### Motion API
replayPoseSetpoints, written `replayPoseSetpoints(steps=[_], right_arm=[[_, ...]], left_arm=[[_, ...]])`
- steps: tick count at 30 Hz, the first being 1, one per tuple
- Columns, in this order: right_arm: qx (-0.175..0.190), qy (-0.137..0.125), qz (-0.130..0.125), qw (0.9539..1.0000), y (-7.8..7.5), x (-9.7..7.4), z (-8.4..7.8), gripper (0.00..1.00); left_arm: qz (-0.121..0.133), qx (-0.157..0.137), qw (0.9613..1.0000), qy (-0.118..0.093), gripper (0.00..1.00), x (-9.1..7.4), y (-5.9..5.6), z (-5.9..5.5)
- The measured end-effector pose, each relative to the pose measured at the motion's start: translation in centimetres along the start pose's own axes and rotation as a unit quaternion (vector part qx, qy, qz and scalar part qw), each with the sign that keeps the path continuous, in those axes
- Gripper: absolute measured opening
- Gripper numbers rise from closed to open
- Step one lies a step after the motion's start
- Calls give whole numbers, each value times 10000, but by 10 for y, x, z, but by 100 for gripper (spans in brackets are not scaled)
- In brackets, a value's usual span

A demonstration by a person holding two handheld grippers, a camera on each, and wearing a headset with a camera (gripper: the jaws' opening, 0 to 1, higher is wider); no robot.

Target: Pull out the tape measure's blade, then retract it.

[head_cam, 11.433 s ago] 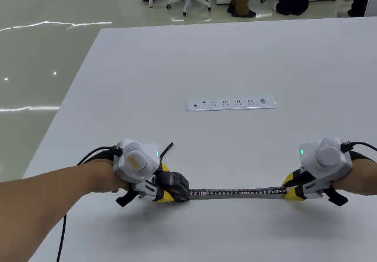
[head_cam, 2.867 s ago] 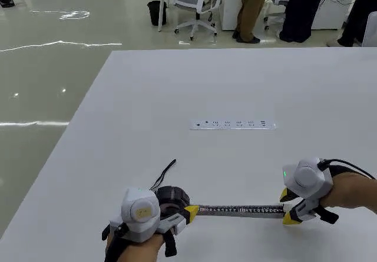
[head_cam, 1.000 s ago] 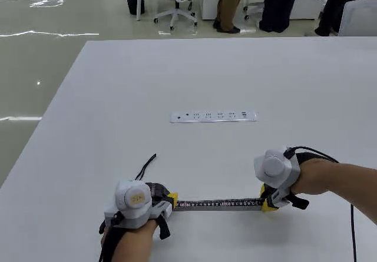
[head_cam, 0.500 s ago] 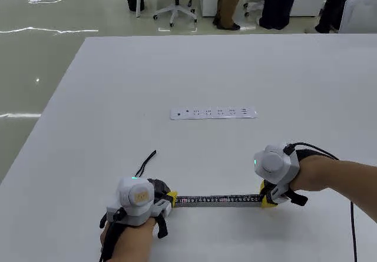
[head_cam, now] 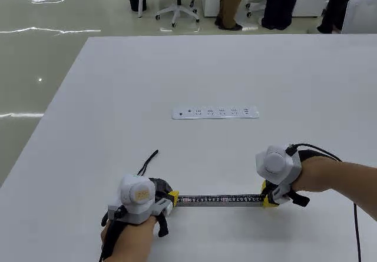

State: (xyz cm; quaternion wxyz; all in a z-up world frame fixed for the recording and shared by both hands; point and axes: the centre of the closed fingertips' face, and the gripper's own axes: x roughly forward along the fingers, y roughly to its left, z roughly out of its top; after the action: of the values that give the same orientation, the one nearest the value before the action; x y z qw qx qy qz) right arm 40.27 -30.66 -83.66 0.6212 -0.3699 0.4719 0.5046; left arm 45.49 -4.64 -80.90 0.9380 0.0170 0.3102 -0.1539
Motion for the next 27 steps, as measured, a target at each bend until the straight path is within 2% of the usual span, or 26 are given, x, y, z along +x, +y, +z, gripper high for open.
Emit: replayPoseSetpoints(steps=[9, 18, 27], right_arm=[[114, -70, -6, 9999, -2, 1, 0, 14], [177, -167, -39, 9997, -3, 2, 4, 14], [226, -197, -61, 9995, -3, 1, 8, 14]], left_arm=[[-19, -12, 10000, 47, 62, 0, 0, -1], [-51, -17, 10000, -23, 62, -1, -1, 0], [-90, -23, 10000, -4, 62, 0, -1, 0]])
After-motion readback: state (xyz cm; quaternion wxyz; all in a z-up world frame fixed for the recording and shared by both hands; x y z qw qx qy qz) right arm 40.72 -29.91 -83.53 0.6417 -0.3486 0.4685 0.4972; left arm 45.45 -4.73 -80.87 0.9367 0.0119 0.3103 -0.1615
